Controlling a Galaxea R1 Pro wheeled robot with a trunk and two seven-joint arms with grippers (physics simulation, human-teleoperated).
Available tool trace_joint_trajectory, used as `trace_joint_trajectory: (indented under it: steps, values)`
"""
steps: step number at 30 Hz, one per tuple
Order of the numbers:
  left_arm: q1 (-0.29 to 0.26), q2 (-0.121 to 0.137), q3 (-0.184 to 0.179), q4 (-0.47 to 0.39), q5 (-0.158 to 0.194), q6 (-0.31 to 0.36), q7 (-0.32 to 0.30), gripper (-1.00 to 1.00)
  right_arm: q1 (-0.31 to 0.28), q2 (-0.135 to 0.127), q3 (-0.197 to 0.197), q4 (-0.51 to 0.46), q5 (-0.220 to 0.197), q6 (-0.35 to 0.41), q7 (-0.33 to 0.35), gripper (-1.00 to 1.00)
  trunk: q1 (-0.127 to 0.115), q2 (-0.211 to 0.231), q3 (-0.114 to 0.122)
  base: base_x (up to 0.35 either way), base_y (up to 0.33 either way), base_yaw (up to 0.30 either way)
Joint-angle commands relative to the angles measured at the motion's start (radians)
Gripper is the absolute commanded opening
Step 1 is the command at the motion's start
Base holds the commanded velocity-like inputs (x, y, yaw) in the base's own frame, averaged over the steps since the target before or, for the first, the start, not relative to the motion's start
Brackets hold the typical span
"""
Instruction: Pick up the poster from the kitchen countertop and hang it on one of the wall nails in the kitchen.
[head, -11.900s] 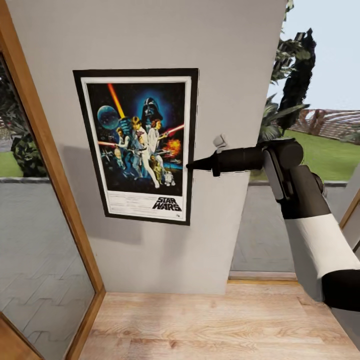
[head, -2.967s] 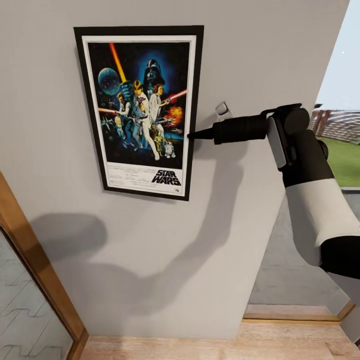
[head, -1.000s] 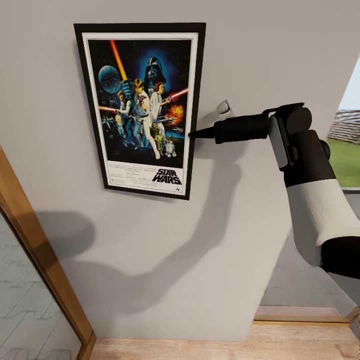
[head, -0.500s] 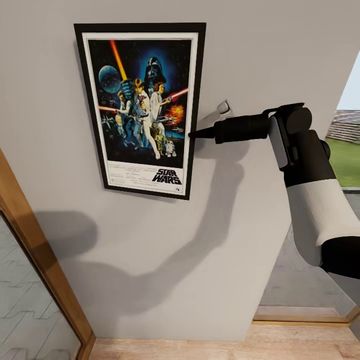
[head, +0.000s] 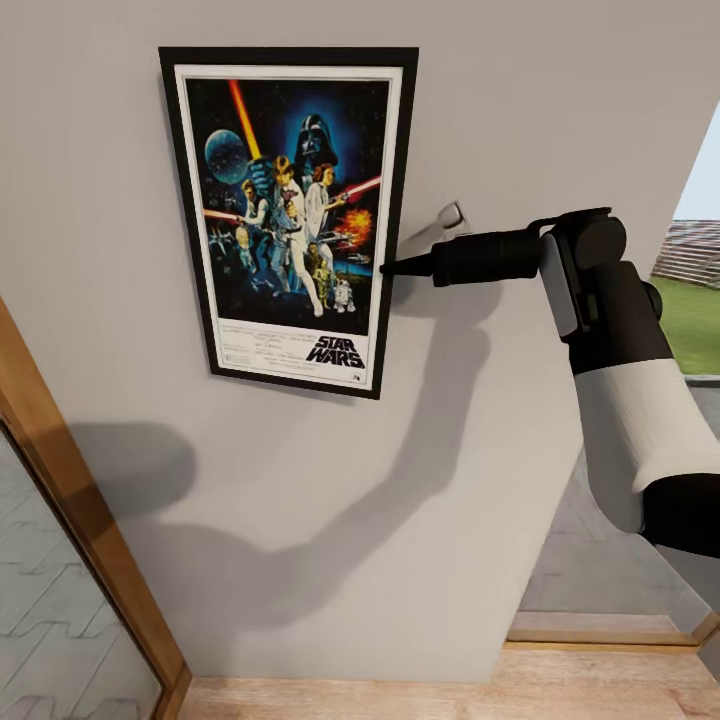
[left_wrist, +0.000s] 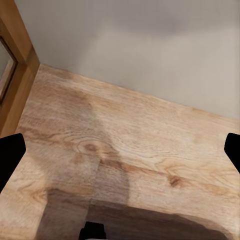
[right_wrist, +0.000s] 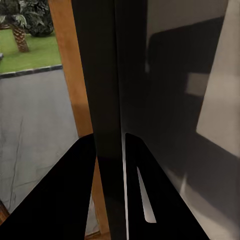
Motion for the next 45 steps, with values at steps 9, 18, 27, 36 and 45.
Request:
trace_joint_trajectory:
  steps: [9, 18, 27, 36, 45]
  values:
    - [-0.001, 0.001, -0.007, 0.001, 0.01, -0.003, -0.005, 1.0, -0.001, -0.001, 0.004, 0.003, -0.011, 0.01, -0.004, -1.0, 0.001, -0.002, -0.002, 0.0, 0.0, 0.0]
    - [-0.001, 0.003, -0.008, 0.001, 0.01, -0.003, -0.003, 1.0, -0.001, -0.002, 0.009, 0.086, -0.005, 0.009, -0.015, 1.0, 0.001, -0.002, -0.002, 0.0, 0.0, 0.0]
    - [-0.001, 0.003, -0.008, 0.001, 0.01, -0.003, -0.003, 1.0, -0.001, -0.011, 0.01, 0.087, -0.005, 0.009, -0.016, 1.0, 0.001, -0.002, -0.002, 0.0, 0.0, 0.0]
    - [-0.001, 0.003, -0.008, 0.001, 0.01, -0.005, -0.004, 1.0, -0.001, -0.015, 0.01, 0.085, -0.007, 0.009, -0.016, 1.0, 0.001, -0.002, -0.002, -0.166, -0.001, 0.0]
    - [-0.001, 0.005, -0.008, 0.001, 0.01, -0.004, -0.005, 1.0, -0.001, -0.018, 0.01, 0.08, -0.012, 0.009, -0.011, 1.0, 0.001, -0.002, -0.002, -0.142, -0.021, 0.0]
